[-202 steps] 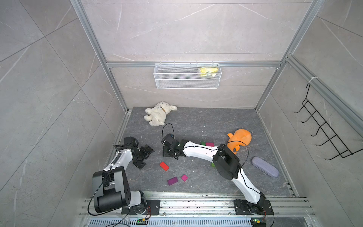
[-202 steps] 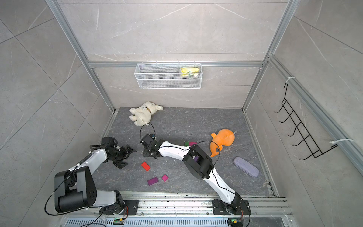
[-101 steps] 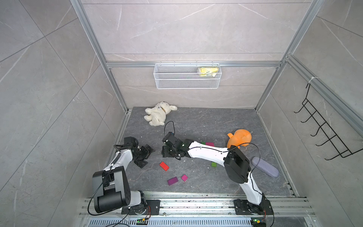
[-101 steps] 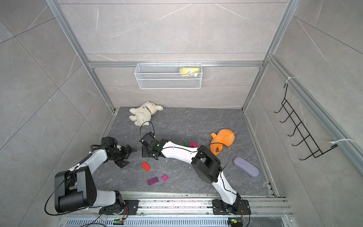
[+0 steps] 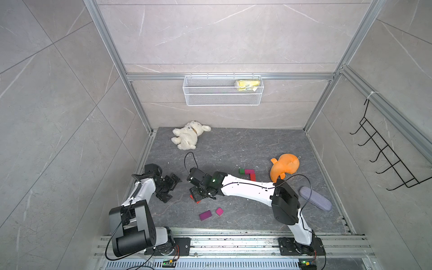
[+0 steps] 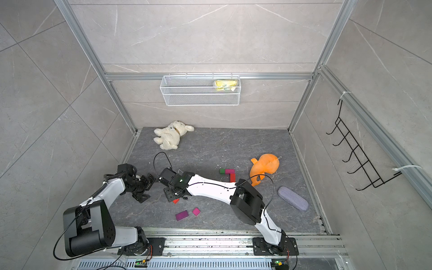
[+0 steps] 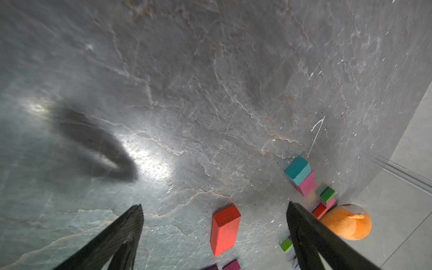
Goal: Assemble the number 7 with building blocks
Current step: Pick up the building block from the center of the board.
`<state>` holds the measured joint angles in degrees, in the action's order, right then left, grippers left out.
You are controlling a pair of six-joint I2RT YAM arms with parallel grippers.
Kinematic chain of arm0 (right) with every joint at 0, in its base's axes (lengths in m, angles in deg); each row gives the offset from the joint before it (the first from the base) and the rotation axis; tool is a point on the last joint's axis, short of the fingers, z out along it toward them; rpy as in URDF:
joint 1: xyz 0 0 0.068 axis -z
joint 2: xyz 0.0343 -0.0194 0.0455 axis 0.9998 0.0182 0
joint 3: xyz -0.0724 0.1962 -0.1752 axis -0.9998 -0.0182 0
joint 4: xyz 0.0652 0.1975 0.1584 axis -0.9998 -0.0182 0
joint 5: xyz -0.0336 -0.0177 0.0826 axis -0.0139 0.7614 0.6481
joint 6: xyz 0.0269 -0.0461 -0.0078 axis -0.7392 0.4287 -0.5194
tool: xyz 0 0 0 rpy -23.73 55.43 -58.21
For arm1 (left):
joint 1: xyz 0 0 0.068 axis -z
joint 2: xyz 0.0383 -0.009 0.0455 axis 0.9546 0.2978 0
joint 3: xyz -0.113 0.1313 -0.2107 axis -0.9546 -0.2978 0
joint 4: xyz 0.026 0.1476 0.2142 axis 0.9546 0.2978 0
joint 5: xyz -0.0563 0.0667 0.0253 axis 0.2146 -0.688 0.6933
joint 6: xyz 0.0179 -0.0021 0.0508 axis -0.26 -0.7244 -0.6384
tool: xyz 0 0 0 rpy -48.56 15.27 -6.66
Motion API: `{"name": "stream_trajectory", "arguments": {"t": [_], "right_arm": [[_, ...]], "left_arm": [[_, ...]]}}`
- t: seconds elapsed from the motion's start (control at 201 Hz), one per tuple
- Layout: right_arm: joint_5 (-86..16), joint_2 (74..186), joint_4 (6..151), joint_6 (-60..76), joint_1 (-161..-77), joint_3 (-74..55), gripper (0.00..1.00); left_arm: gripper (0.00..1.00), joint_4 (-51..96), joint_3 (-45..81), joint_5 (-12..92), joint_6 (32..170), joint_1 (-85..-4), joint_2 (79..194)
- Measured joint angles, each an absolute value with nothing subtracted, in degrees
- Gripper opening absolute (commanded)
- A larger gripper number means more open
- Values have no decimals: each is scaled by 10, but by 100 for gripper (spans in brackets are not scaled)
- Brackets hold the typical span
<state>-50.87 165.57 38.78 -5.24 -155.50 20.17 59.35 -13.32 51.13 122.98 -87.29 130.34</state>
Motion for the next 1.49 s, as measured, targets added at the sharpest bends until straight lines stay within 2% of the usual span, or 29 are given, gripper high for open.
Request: {"name": "stream_trajectory", "arguments": {"t": [0.463, 0.856, 1.035, 1.2, 1.364, 1.493], "right_arm": [[-531, 1797, 307, -26, -1566, 340, 61], [-554, 1883, 215, -17, -1569, 491, 52], [-564, 1907, 185, -16, -1570, 513, 48], [-567, 1917, 171, -15, -1571, 534, 39], [-571, 1920, 161, -19, -1572, 541, 20], [-578, 1919, 157, -27, -1572, 542, 17]], "left_arm": [[100, 601, -133, 516, 1228, -891, 1289], [100, 600, -136, 518, 1228, -903, 1289], [100, 600, -137, 519, 1228, -907, 1289], [100, 600, -139, 519, 1228, -907, 1289], [100, 600, -140, 519, 1228, -907, 1289], [100, 600, -140, 519, 1228, -909, 1288]]}}
